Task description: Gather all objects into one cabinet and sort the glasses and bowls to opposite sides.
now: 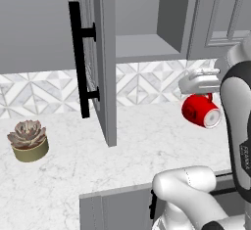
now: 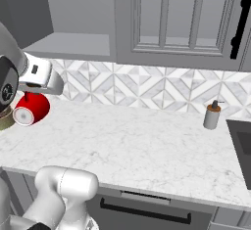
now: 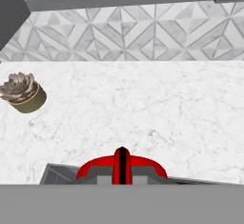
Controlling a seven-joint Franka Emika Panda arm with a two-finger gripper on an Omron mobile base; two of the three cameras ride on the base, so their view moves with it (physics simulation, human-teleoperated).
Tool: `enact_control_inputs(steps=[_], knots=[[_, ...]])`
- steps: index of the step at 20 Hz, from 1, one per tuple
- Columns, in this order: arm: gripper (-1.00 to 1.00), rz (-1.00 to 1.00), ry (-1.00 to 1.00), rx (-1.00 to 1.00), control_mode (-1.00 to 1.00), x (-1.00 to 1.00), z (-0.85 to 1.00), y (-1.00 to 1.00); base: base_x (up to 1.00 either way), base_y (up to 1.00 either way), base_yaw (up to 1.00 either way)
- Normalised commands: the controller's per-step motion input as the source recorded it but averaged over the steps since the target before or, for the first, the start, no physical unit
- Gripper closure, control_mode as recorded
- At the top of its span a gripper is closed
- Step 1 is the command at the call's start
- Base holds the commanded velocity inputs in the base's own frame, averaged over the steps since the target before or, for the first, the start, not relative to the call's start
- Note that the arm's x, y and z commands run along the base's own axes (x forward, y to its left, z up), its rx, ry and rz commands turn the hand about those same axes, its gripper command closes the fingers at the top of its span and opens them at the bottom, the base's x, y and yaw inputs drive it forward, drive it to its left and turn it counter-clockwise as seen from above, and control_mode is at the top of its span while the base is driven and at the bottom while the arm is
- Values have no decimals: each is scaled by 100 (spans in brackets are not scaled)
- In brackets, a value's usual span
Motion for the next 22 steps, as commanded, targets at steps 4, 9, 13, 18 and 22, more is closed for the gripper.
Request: enact_control_inputs(steps=[4, 9, 13, 18, 22], knots=[[100, 0, 6, -3, -100, 0, 0, 0, 0, 0, 0], [100, 0, 0, -2, -100, -6, 0, 0, 0, 0, 0], [100, 0, 6, 0, -100, -12, -6, 3, 0, 0, 0], [100, 0, 14, -1, -100, -2, 0, 6, 0, 0, 0], [100, 0, 5, 0, -100, 0, -9, 0, 0, 0, 0]])
